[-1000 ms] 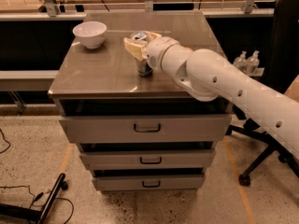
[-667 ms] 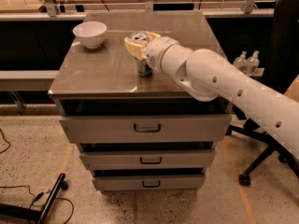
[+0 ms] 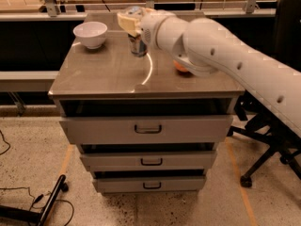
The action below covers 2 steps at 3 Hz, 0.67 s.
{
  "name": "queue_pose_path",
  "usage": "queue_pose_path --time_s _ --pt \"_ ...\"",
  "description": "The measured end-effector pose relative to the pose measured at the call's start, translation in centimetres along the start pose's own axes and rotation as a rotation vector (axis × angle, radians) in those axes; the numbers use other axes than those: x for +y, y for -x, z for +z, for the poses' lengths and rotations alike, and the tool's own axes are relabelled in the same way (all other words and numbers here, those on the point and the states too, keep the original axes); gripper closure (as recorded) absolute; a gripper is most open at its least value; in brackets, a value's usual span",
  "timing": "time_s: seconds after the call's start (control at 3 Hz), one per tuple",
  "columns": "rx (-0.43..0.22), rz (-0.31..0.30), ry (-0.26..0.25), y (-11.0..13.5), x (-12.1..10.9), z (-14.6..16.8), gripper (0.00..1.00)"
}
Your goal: Place redbull can into white bowl
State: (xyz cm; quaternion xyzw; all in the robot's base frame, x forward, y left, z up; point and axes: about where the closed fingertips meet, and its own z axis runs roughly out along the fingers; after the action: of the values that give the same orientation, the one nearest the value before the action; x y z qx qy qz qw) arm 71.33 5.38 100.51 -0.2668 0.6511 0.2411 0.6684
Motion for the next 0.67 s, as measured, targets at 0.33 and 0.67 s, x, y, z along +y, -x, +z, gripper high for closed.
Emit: queue_pose_path --time_s 0.33,0.67 --pt "-0.021 0.017 0.010 4.8 1.4 2.7 1.00" --pt "-0.018 0.044 0.015 6.0 2.3 7.0 1.00"
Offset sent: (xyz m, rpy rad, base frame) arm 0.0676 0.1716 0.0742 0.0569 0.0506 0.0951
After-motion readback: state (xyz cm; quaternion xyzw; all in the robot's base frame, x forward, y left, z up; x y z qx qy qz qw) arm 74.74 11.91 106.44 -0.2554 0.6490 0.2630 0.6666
